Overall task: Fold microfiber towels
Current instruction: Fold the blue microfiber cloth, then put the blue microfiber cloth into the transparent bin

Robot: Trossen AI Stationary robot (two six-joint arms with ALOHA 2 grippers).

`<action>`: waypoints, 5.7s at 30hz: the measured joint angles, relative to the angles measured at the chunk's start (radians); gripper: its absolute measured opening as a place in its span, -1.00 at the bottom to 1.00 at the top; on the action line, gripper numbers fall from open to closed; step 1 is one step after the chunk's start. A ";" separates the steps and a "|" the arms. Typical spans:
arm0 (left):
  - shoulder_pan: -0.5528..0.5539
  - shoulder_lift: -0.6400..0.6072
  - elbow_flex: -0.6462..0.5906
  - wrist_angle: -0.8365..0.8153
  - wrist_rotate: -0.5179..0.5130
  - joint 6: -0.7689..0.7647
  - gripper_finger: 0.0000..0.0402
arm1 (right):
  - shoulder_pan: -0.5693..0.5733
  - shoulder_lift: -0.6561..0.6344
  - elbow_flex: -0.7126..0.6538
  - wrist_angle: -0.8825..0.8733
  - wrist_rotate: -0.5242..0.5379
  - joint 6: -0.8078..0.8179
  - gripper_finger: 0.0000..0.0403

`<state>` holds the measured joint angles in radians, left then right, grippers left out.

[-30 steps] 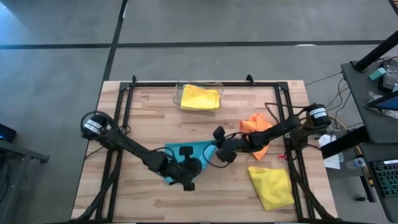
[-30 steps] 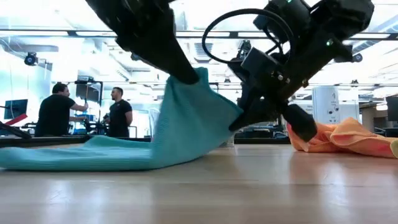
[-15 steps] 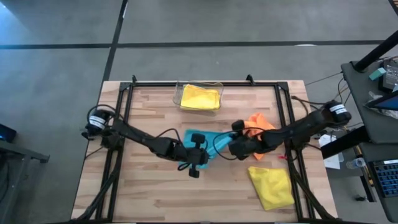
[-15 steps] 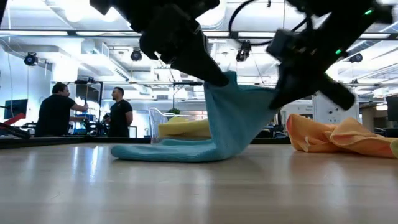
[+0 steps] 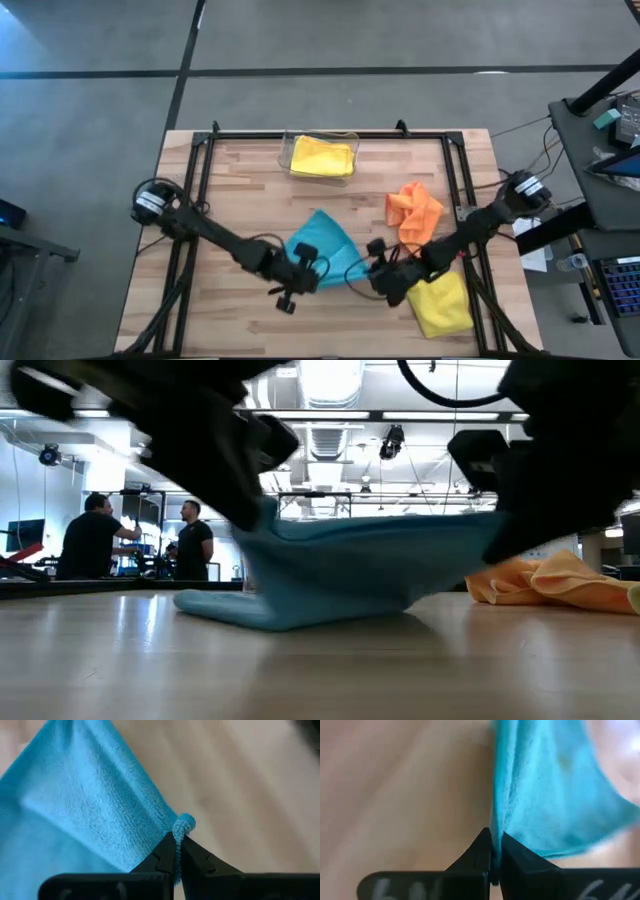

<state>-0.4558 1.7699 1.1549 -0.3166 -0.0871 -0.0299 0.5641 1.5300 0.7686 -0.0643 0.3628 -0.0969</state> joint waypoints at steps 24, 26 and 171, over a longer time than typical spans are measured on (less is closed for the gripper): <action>-0.348 -0.001 -0.004 -0.017 -0.122 -0.510 -1.00 | 0.018 0.328 0.567 -0.237 -0.182 -0.037 -0.96; -0.358 -0.001 -0.007 -0.015 -0.175 -0.548 -1.00 | 0.000 0.326 0.568 -0.236 -0.181 -0.018 -0.96; -0.206 -0.463 -0.664 1.015 -0.561 -0.173 -0.34 | -0.217 -0.039 -0.062 0.579 -0.109 0.104 0.11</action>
<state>-0.6621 1.3067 0.4911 0.6982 -0.6479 -0.2028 0.3473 1.4906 0.7063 0.5144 0.2539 0.0073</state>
